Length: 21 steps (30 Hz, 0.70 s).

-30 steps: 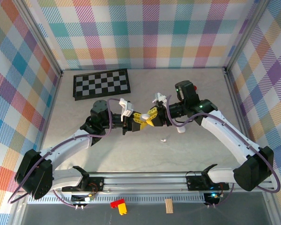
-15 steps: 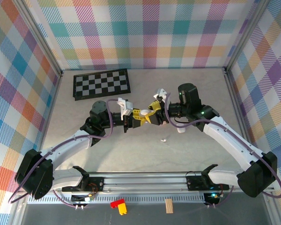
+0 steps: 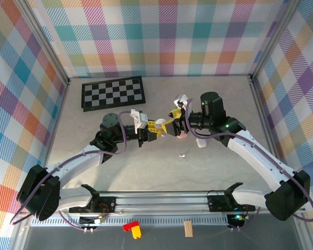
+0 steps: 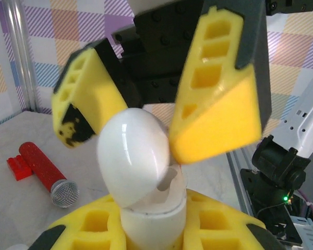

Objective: Insert wireless bluetooth earbuds into charging case

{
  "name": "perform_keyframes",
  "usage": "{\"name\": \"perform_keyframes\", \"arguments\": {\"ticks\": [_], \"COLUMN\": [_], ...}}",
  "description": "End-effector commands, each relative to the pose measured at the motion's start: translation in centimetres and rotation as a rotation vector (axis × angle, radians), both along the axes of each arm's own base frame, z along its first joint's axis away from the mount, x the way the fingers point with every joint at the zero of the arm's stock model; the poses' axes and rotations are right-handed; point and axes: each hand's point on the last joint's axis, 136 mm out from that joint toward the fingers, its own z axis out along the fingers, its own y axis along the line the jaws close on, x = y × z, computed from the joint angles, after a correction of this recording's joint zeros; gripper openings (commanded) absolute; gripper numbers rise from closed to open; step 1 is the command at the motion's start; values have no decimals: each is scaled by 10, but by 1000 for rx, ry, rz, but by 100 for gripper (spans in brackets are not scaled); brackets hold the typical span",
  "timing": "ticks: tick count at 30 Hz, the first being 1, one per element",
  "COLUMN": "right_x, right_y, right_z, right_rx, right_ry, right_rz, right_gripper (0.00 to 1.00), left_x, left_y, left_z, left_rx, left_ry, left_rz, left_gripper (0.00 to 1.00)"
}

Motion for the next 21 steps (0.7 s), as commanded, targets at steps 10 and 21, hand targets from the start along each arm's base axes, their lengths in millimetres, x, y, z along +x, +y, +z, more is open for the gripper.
{"name": "perform_keyframes", "arguments": {"ticks": [10, 21], "right_x": [10, 32], "right_y": [-17, -107], "right_z": [41, -14], "right_rx": [116, 179], "right_ry": [-65, 210], "right_rz": [-125, -739], "right_gripper": [80, 74], "left_x": [-10, 23], "left_y": [-2, 8], "left_z": [-3, -4], "left_rx": [-10, -103], "left_ry": [-78, -77], "left_rz": [-34, 121], "left_gripper": [8, 0]}}
